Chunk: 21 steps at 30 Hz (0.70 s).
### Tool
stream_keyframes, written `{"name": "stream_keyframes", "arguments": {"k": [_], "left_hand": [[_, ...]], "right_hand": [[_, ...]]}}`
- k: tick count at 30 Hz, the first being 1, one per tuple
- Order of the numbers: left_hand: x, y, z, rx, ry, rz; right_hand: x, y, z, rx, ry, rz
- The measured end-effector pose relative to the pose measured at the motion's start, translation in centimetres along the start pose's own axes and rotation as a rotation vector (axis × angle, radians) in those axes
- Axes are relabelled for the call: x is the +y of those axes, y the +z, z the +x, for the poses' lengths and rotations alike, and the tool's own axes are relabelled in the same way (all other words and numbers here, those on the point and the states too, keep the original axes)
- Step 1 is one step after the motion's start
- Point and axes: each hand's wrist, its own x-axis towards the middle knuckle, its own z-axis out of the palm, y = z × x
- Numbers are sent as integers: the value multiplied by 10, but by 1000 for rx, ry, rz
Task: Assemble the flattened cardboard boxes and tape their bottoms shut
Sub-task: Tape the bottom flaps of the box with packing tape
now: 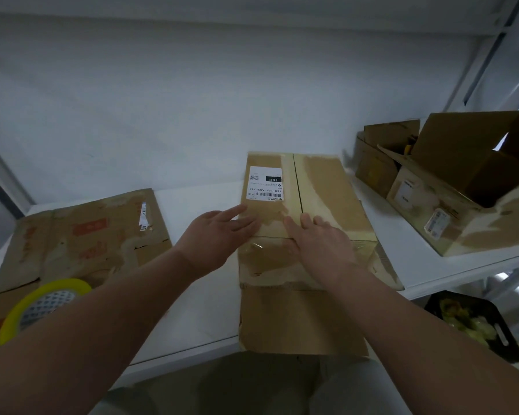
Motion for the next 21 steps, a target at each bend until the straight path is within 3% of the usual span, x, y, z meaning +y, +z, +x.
{"name": "stream_keyframes", "arguments": {"k": [3, 7, 11, 13, 16, 21], "left_hand": [[-8, -6, -18, 2, -5, 16], [-17, -23, -30, -132, -37, -133], [-13, -40, -1, -308, -403, -551], [-7, -43, 23, -367, -450, -495], [7, -35, 41, -499, -397, -349], [20, -24, 38, -516, -410, -259]], "right_hand": [[-15, -3, 2, -24, -64, 27], [-17, -18, 1, -168, -106, 95], [8, -42, 8, -169, 52, 540], [16, -42, 16, -153, 22, 501], [21, -32, 27, -283, -123, 267], [24, -11, 26, -307, -198, 153]]}}
